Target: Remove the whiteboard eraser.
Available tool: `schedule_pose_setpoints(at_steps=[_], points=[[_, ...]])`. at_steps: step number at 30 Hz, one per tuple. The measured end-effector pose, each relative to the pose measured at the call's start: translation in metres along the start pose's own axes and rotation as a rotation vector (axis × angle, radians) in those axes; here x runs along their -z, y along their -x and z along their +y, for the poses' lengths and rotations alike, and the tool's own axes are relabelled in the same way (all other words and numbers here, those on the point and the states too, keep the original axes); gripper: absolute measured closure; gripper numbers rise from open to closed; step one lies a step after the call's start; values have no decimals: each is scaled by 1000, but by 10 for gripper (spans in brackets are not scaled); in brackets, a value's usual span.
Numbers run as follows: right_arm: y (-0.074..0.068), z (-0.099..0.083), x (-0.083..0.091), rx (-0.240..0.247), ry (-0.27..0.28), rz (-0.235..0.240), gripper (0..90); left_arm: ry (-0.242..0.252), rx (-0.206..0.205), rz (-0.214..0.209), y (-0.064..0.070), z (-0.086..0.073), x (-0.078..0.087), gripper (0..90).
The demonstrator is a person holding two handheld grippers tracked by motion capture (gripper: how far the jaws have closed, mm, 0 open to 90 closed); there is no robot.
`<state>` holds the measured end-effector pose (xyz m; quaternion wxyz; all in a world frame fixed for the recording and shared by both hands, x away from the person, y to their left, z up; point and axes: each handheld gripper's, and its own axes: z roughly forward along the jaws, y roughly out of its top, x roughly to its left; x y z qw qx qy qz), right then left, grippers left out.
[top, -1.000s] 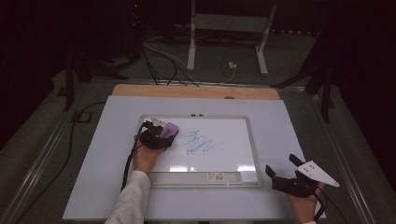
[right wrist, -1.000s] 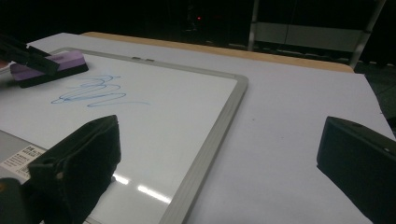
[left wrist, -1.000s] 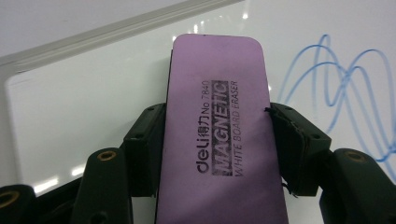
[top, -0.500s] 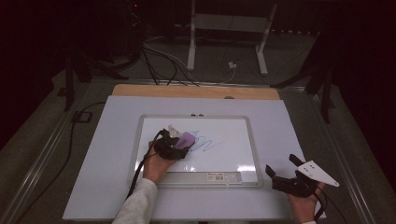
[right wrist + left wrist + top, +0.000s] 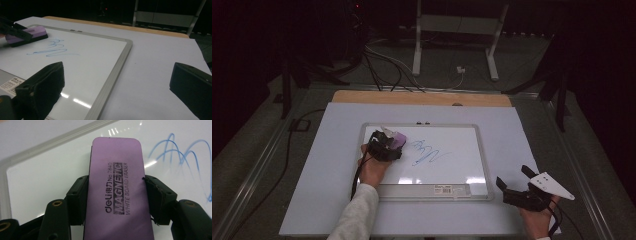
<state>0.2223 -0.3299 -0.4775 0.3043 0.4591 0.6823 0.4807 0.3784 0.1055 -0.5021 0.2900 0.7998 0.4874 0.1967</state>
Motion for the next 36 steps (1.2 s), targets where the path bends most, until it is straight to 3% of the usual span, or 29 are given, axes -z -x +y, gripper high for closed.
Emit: schedule_pose_setpoints(at_steps=[2,7,17,19,22,24,26,33,36], points=[[0,0,-1,-1,0,0,0,2,-13,11,2,0,1,420],[-1,0,-2,4,-3,3,0,11,-18,-48,13,-3,2,420],[-2,0,-2,8,-5,4,0,27,-113,-176,60,-11,10,420],[-2,0,-2,9,-5,4,0,22,-127,-221,68,-12,11,420],[-2,0,-2,6,-4,3,0,22,-164,-197,75,-11,12,420],[-1,0,-1,6,-2,2,0,20,-157,-195,72,-11,12,420],[0,0,0,2,2,-1,0,21,-147,-154,66,-10,12,420],[1,0,1,-1,1,-3,0,22,-38,-32,27,-10,8,420],[0,0,1,0,1,-2,0,23,3,-6,15,-10,6,420]])
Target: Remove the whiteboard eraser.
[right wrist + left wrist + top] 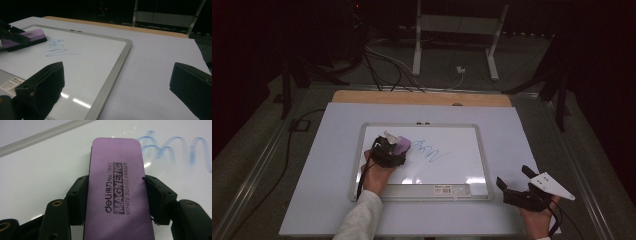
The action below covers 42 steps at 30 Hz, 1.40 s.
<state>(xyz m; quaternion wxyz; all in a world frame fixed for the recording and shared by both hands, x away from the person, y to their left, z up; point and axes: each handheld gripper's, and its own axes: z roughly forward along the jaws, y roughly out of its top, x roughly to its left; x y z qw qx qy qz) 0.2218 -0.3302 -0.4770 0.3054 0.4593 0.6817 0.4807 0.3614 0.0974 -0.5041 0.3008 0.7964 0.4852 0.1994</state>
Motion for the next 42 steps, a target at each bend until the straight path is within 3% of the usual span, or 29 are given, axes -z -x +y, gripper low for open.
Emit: schedule_pose_setpoints(at_steps=[6,10,17,20,24,26,29,34,38,42], points=[[0,0,-1,0,-2,1,0,-4,7,19,-1,2,-1,419],[-1,0,-1,6,-4,3,0,-3,9,-22,5,2,-2,419],[-1,0,-1,5,-3,2,0,1,-65,-101,38,4,-2,419],[-1,0,-1,5,-3,3,0,1,-86,-163,54,4,-2,419],[-1,0,-1,6,-2,3,0,-1,-148,-225,76,5,-2,419],[0,0,-1,2,-2,2,0,2,-169,-228,84,6,-2,419],[0,0,0,2,-1,1,0,-1,-164,-238,82,7,-3,419],[1,0,0,1,-2,-1,0,-6,-134,-200,71,9,-4,419],[1,0,0,-1,-3,-1,0,-14,-120,-138,57,11,-5,419],[0,0,-1,0,-5,-2,0,-18,-66,-92,35,12,-7,419]])
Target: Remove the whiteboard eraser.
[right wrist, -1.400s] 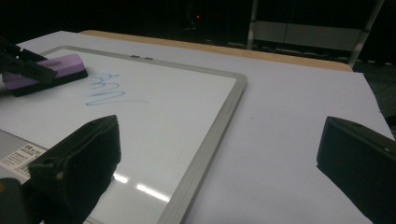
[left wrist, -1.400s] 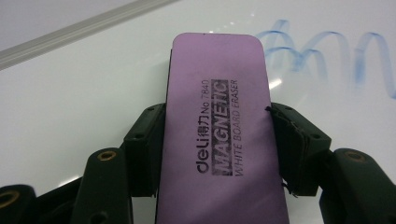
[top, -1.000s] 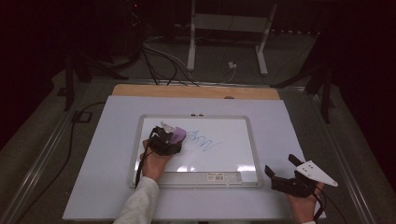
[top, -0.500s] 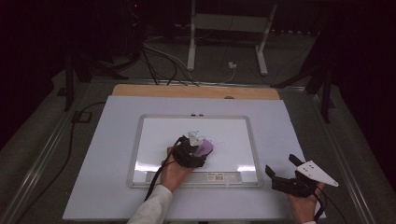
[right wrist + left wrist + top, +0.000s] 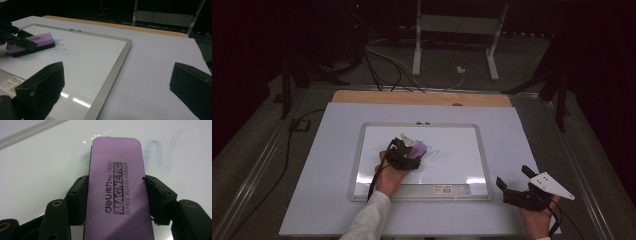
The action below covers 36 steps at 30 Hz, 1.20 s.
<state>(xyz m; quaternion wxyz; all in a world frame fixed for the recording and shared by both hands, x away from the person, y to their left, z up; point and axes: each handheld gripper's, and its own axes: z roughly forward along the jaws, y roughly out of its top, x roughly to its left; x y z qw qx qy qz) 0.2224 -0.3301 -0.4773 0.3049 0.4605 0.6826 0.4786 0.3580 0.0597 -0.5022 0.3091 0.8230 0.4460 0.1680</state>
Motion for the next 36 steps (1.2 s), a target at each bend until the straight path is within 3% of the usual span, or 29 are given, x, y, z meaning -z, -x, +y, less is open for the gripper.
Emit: schedule_pose_setpoints(at_steps=[5,9,12,17,23,26,33,36], points=[[0,0,0,0,-1,0,0,7,84,63,-28,-3,1,419],[0,0,0,0,-2,0,0,11,130,116,-43,-4,1,419],[0,0,-1,-1,-2,-1,0,10,155,126,-49,-2,-1,419],[0,0,-2,2,-6,3,0,10,154,117,-46,4,-6,419],[-1,0,-3,5,-7,5,0,14,115,80,-27,12,-13,419],[-1,0,-2,3,-6,4,0,13,72,54,-11,14,-15,419],[-1,0,-2,2,-7,4,0,9,-25,-43,29,17,-16,419],[-1,0,-2,6,-6,4,0,8,-65,-107,46,18,-17,419]])
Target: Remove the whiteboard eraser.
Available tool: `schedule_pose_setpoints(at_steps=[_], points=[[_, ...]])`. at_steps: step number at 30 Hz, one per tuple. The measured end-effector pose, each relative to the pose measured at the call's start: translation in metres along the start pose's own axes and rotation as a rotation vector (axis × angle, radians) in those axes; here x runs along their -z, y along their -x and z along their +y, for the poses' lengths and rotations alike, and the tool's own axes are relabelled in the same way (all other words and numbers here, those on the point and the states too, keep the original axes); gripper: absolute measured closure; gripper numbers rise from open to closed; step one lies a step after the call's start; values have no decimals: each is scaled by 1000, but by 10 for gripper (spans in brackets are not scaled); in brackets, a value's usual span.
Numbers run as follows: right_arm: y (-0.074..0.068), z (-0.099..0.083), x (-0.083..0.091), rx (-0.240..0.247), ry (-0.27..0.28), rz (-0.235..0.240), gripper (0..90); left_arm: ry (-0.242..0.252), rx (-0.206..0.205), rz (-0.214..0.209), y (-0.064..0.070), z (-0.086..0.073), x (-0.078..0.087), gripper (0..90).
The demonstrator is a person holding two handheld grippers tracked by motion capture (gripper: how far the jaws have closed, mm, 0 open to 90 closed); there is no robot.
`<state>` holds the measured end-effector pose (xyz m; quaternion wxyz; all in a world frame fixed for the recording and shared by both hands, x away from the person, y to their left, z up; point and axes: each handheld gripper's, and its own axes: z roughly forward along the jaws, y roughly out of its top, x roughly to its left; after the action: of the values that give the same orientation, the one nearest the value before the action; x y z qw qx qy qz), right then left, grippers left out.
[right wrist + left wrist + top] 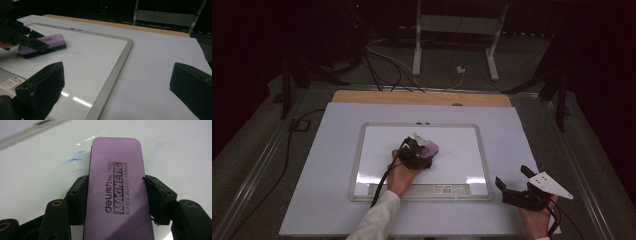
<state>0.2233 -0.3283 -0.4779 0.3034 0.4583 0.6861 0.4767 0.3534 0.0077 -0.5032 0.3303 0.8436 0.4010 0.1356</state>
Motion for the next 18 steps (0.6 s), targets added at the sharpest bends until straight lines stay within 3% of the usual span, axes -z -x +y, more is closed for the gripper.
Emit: schedule_pose_setpoints(at_steps=[4,8,11,18], points=[[1,0,1,-2,2,-1,0,4,-44,-14,14,4,-4,419],[2,0,2,-6,4,-3,0,3,-34,8,9,6,-5,419],[2,0,2,-9,5,-5,0,4,-30,58,-2,6,-5,419],[2,0,3,-9,4,-5,0,-7,56,139,-41,3,0,419]])
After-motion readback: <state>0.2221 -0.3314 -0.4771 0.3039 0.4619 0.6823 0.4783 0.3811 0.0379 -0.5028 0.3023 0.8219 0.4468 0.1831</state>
